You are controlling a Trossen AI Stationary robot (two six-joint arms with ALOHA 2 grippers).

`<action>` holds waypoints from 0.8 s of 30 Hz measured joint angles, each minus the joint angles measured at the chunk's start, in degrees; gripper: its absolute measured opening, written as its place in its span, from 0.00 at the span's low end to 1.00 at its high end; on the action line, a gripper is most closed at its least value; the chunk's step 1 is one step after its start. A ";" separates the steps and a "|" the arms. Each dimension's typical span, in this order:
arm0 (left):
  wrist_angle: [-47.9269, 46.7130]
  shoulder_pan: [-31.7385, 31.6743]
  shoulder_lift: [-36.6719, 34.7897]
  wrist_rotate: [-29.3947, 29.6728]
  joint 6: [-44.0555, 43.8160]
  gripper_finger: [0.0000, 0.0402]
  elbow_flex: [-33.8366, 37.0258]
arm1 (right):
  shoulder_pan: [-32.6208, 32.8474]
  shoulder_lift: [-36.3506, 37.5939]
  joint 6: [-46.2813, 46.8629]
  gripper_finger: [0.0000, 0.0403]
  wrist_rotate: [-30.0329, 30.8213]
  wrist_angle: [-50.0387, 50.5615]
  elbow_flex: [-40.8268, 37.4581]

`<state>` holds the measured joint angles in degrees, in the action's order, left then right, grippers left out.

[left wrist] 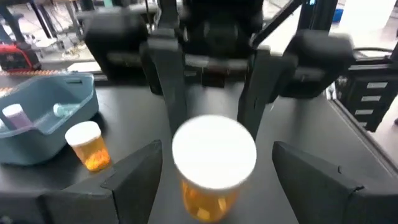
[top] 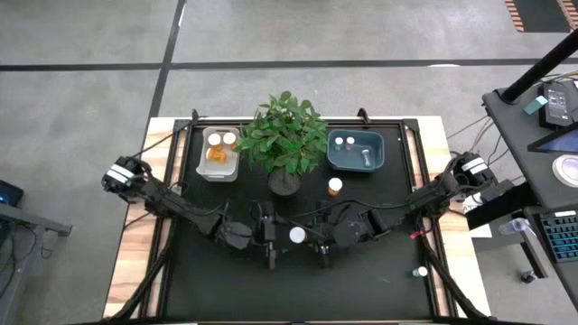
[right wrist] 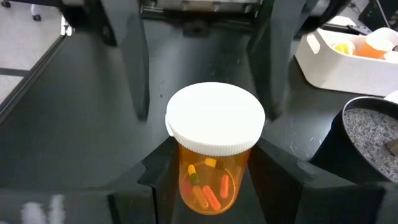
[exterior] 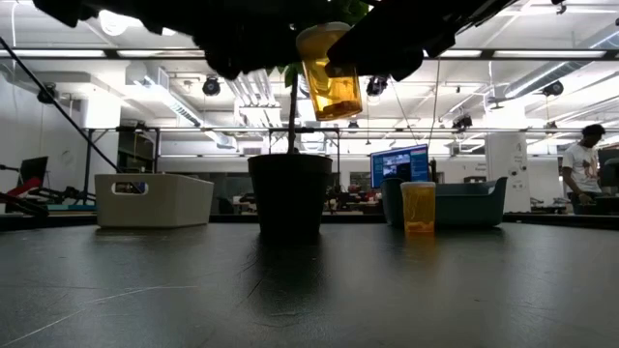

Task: Pick and place medicine bottles into bin by pill shape (circle, oval)
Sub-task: Put the big orange pill bottle into the white bin

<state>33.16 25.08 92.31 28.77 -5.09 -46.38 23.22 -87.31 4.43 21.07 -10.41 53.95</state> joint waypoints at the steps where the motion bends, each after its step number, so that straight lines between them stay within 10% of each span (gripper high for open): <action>1: 0.03 0.00 0.78 -0.04 -0.45 0.71 -0.27 | -0.01 0.00 0.22 0.41 0.01 0.00 0.01; 24: 0.53 -0.26 2.30 -0.21 1.04 0.46 -1.28 | 0.01 0.00 0.53 0.41 -0.03 0.70 0.04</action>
<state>33.69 24.82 94.61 28.56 -4.05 -47.66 23.22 -87.31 4.96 21.04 -9.72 54.00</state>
